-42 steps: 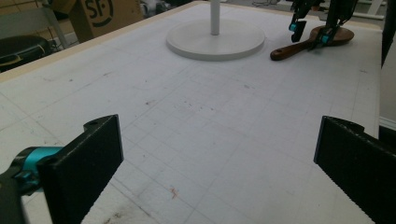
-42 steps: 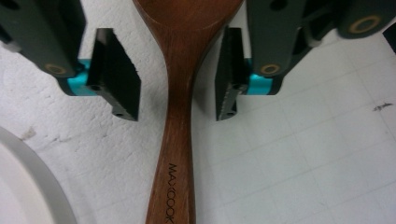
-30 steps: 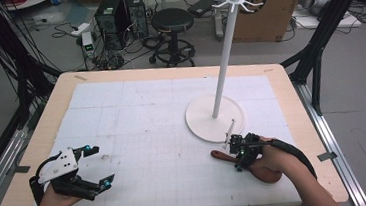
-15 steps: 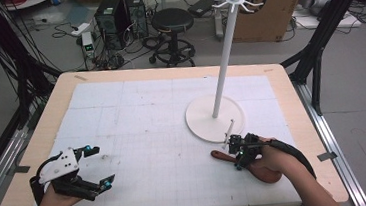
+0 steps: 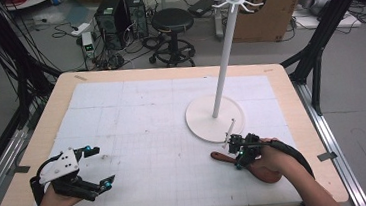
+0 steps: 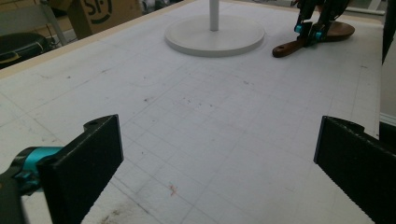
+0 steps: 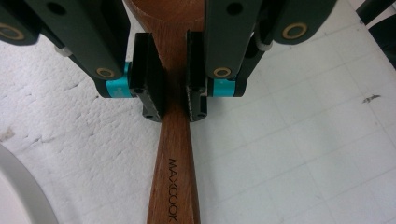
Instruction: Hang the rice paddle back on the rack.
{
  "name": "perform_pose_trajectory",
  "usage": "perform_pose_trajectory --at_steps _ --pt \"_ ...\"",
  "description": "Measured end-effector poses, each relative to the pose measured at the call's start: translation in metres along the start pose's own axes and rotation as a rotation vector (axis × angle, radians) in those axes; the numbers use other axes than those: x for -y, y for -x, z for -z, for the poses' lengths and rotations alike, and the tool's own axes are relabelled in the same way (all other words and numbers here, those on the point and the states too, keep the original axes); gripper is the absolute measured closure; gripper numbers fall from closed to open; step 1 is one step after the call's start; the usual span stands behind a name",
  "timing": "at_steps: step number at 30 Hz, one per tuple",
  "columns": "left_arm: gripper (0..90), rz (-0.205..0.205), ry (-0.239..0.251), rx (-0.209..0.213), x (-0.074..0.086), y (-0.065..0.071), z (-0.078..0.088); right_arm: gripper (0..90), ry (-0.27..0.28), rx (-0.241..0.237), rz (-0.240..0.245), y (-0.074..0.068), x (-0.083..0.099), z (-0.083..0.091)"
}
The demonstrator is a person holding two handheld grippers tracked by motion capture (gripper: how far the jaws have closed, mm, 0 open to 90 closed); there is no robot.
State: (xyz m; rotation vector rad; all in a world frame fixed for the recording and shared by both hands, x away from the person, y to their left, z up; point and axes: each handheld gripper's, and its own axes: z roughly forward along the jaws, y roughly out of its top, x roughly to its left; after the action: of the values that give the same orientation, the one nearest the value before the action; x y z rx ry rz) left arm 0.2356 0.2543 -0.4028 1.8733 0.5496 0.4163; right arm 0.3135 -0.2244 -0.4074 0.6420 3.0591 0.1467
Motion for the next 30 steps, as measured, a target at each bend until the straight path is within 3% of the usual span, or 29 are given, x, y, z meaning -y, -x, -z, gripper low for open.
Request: perform_pose_trajectory --at_steps 1,2,3,7,8,9,15,19,21,22,26,29,30 --pt "1.9 -0.001 0.000 0.000 0.000 0.000 0.000 78.2 -0.001 0.016 0.022 0.002 0.001 0.000" --pt "1.9 -0.002 -0.001 0.001 0.000 0.000 0.000 78.2 0.009 0.003 -0.001 -0.001 0.001 0.000" --pt "1.9 -0.001 -0.001 0.000 0.000 0.000 0.000 78.4 0.010 0.014 0.021 0.001 0.003 0.000" --pt "1.9 0.001 -0.003 0.001 0.000 0.000 0.000 78.5 0.031 0.010 0.026 0.001 0.005 0.000" --pt "1.9 0.002 -0.001 -0.001 0.000 0.000 0.000 78.6 0.040 -0.001 -0.005 -0.001 0.005 0.001" --pt "1.9 0.003 -0.001 -0.001 0.000 0.000 0.000 78.5 0.041 0.007 0.028 0.002 0.006 0.000" --pt "1.9 0.004 -0.003 -0.001 0.001 0.000 -0.001 78.6 0.094 -0.019 -0.018 0.001 0.013 0.001" --pt "1.9 0.005 -0.005 -0.002 0.001 0.000 -0.001 78.5 0.119 -0.043 -0.021 0.003 0.016 0.002" --pt "1.9 0.004 -0.005 -0.003 0.002 -0.001 -0.001 78.5 0.151 -0.054 -0.028 0.004 0.019 0.004" --pt "1.9 0.006 -0.006 -0.003 0.002 -0.001 0.000 78.4 0.198 -0.067 -0.052 0.004 0.023 0.007" --pt "1.9 0.006 -0.006 -0.004 0.002 0.000 -0.001 78.4 0.261 -0.080 -0.073 0.004 0.029 0.012" --pt "1.9 0.007 -0.007 -0.005 0.002 -0.001 -0.001 78.4 0.328 -0.069 -0.085 0.004 0.038 0.016" --pt "1.9 0.008 -0.005 -0.005 0.002 0.000 -0.001 78.4 0.328 -0.069 -0.085 0.004 0.038 0.016"
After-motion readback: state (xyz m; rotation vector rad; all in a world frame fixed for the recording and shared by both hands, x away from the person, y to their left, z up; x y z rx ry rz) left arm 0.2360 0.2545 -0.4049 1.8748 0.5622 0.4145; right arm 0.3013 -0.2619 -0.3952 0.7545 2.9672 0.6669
